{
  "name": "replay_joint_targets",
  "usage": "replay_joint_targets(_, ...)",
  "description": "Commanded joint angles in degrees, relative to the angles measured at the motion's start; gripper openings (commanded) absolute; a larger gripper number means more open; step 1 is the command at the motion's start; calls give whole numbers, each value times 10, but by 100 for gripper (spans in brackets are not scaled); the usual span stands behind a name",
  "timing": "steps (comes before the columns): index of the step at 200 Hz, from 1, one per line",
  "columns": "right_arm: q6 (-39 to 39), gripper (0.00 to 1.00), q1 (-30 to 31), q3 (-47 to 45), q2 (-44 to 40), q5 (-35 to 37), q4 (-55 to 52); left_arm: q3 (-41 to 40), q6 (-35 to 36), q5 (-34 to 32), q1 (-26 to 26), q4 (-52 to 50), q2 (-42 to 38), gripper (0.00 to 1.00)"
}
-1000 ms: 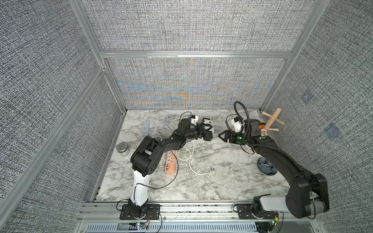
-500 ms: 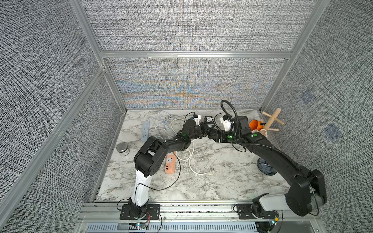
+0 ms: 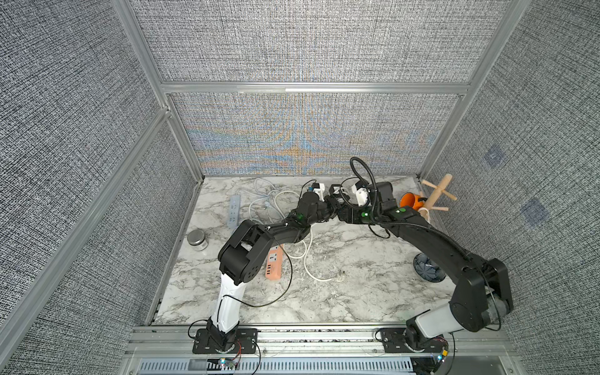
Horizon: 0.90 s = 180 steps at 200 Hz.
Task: Unwrap the cord wrapped around the power strip
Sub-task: Adjust the power strip.
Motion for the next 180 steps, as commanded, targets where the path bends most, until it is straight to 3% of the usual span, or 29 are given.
replay_joint_targets(1, 19, 41, -2, 0, 2, 9, 21, 4, -5, 39, -5, 79, -6, 0)
replay_joint_targets(29, 15, 48, -3, 4, 15, 2, 18, 16, -7, 43, -10, 79, -2, 0)
replay_joint_targets(60, 11, 48, -3, 1, 27, 1, 29, 18, -11, 47, -14, 82, -2, 0)
replay_joint_targets(83, 7, 40, -4, 2, 34, -3, 35, 23, -14, 55, -14, 86, 0, 0)
replay_joint_targets(115, 1, 17, -10, -15, 17, -6, 56, 25, -8, 68, -13, 82, 4, 38)
replay_joint_targets(171, -31, 14, -33, -45, -14, -9, 55, 18, -20, 69, -5, 112, 35, 98)
replay_joint_targets(180, -35, 14, -35, -51, -15, -8, 56, 15, -33, 66, -4, 134, 42, 99)
